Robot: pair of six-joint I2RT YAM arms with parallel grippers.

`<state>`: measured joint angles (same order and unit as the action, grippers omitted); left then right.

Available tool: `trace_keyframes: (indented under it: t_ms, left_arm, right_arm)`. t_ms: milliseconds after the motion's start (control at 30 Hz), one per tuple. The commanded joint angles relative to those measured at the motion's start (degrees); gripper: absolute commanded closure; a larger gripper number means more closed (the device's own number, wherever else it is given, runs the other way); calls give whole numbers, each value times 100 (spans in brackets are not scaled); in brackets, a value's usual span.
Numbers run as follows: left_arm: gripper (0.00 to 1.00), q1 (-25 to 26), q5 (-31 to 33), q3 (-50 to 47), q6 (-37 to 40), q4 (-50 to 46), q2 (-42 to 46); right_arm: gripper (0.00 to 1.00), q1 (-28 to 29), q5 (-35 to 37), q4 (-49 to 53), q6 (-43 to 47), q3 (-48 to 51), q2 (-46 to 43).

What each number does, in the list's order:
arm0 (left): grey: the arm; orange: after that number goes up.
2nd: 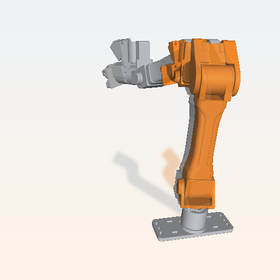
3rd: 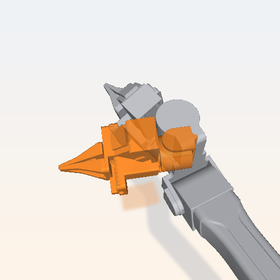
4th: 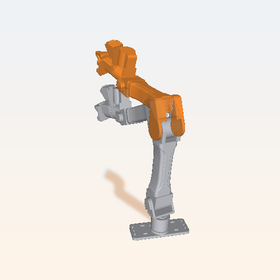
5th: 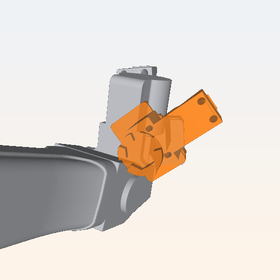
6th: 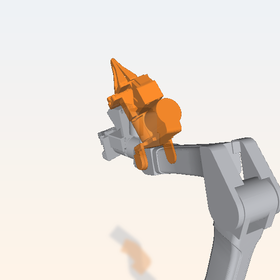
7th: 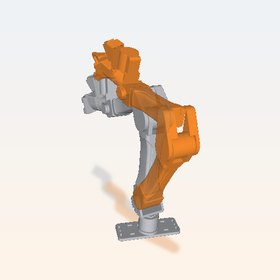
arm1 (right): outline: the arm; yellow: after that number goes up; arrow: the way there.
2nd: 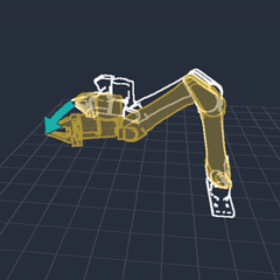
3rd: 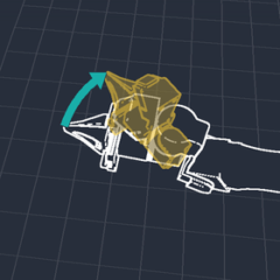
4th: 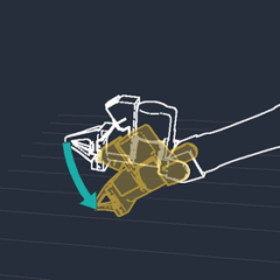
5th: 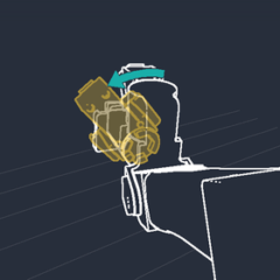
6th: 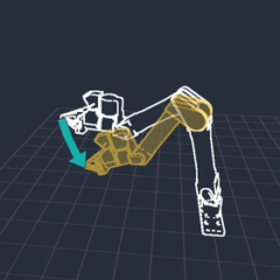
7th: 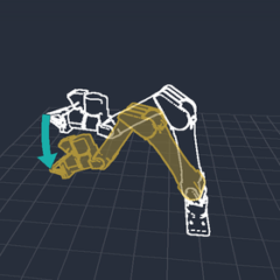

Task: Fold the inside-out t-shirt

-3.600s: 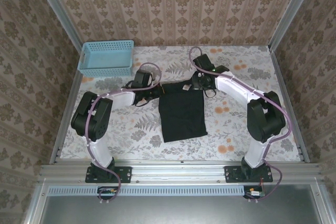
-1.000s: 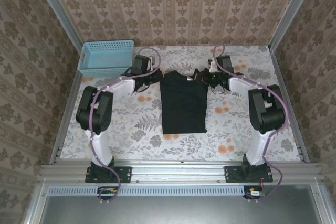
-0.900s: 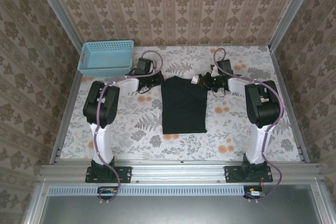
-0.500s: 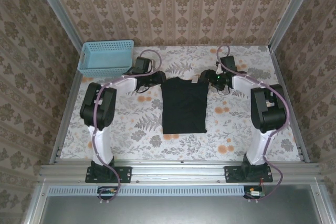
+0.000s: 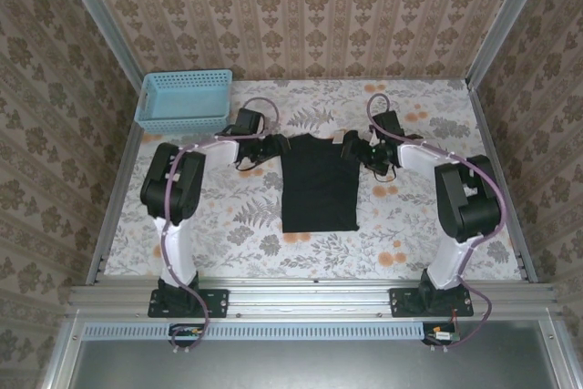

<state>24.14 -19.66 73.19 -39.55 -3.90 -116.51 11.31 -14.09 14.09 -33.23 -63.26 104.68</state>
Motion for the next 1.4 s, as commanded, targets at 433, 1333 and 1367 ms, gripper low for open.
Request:
trace_keyframes:
  t_ms: [433,1333,1367]
  left_arm:
    - [59,495,-839,885,-329,343,-924]
    - [100,-231,-829,-1073,-748,1859,1812]
    - [100,-259,-833,-1032,-741,1833,1838]
  right_arm:
    - [53,468,-244,474,-120,-1630,1571]
    - [100,154,-1157,-1202,-320,-119,-922]
    - [100,137,-1153,-1198,-326,-160,-945]
